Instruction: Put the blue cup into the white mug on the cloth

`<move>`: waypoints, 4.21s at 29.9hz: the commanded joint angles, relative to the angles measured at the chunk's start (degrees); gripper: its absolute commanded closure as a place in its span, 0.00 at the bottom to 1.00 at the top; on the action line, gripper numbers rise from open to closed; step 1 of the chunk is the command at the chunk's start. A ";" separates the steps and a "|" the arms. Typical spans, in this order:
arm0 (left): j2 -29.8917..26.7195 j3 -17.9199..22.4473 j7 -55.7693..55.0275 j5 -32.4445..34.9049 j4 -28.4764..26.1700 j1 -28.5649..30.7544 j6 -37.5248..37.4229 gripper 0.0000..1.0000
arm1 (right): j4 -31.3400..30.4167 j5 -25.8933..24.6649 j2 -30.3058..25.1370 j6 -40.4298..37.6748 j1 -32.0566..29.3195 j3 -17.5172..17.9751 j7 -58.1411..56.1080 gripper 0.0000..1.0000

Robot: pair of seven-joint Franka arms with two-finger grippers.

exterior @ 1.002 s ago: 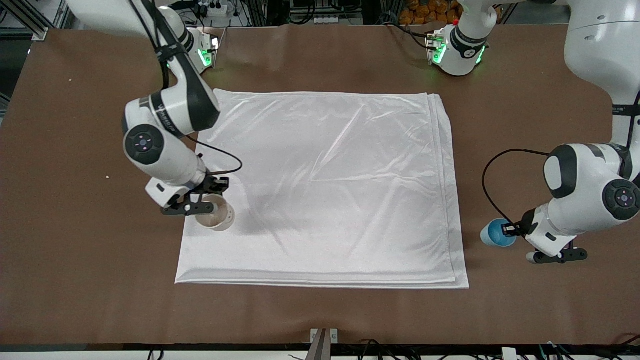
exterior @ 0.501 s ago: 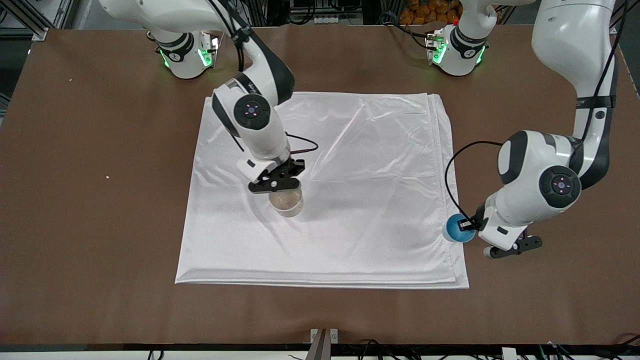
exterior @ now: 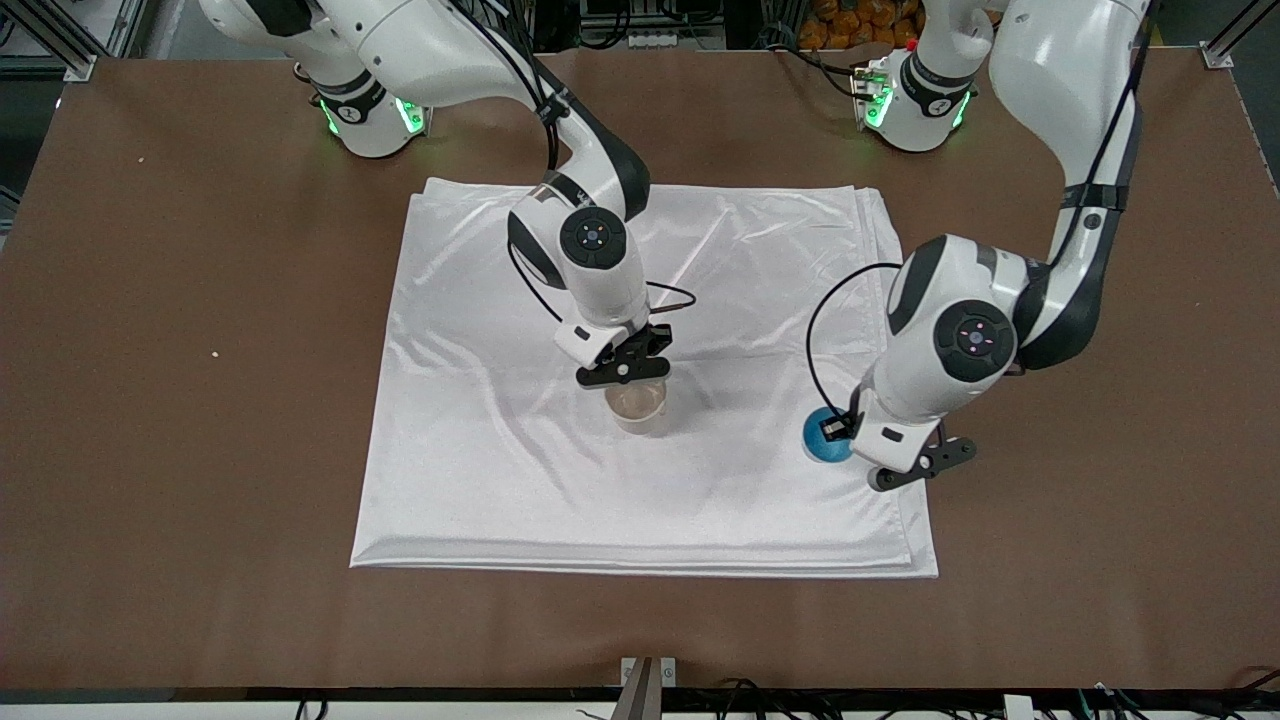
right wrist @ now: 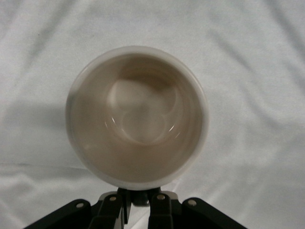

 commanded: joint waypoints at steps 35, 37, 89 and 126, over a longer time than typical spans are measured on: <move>-0.16 0.92 -15.38 -4.15 1.44 -12.77 -0.58 1.00 | 2.87 -1.98 -6.44 -12.33 1.53 -3.22 2.08 0.00; 0.63 0.92 -16.17 -4.06 2.58 -13.29 -0.66 1.00 | 2.87 -1.98 -8.55 -15.23 1.53 -3.75 1.82 0.00; 9.69 1.79 -21.80 -2.83 4.60 -19.36 8.92 0.80 | -10.64 -1.19 -38.61 -31.08 -37.32 -4.89 -26.48 0.00; 6.87 2.59 3.77 2.27 3.99 3.30 7.78 0.00 | -12.24 -1.89 -40.55 -27.37 -41.54 -4.19 -33.25 0.00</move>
